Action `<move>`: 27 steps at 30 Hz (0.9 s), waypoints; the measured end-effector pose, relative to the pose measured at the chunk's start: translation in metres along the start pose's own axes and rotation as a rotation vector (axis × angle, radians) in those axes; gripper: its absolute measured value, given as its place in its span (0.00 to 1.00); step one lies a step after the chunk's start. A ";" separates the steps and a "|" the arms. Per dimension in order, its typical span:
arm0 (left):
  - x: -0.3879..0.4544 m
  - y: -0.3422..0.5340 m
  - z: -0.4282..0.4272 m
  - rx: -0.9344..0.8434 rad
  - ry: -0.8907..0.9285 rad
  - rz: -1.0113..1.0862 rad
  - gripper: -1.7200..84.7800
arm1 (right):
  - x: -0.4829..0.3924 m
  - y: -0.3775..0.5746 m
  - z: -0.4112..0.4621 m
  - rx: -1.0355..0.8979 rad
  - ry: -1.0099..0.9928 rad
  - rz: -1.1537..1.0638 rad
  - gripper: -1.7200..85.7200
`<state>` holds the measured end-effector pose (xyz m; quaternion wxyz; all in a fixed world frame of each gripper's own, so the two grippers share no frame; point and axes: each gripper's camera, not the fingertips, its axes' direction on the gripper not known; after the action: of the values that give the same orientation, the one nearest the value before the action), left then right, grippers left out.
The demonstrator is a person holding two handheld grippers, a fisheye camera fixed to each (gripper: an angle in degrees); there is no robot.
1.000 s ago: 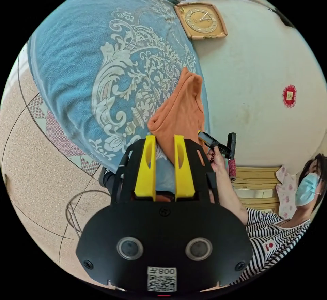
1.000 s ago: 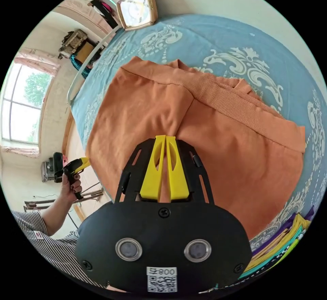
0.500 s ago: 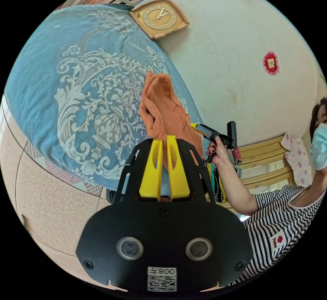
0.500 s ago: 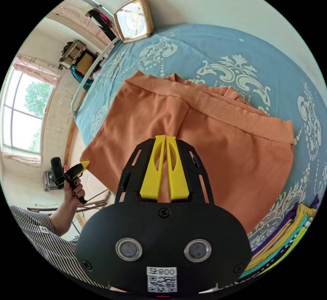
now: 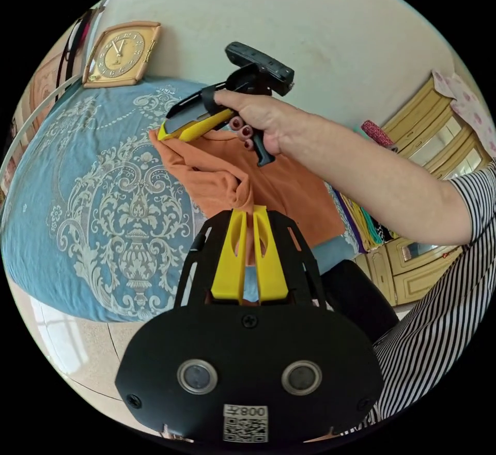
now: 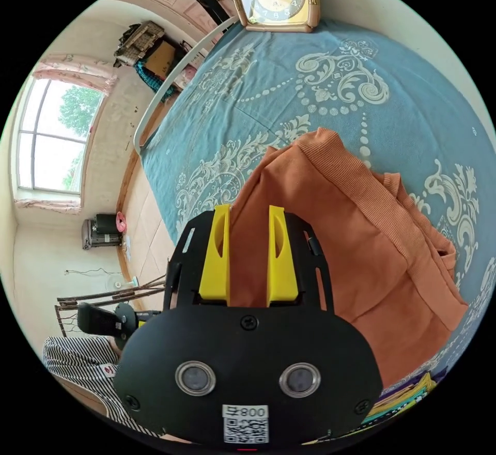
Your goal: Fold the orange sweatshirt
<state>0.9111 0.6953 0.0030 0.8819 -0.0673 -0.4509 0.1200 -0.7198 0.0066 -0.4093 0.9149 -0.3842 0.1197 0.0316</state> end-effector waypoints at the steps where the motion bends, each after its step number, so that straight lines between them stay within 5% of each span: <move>1: 0.007 -0.002 0.006 -0.005 -0.005 0.020 0.05 | 0.001 -0.002 -0.001 0.008 0.005 0.011 0.15; 12: 0.046 -0.017 0.043 -0.029 -0.043 0.101 0.05 | 0.017 0.005 -0.002 -0.067 0.128 0.000 0.08; 27: 0.197 -0.085 0.121 -0.066 0.244 0.514 0.05 | 0.167 0.235 -0.241 0.274 -0.056 0.023 0.04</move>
<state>0.9366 0.6688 0.2463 0.8678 -0.2218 -0.3130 0.3158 -0.6404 -0.0052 -0.7768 0.9615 -0.2530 0.1015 0.0361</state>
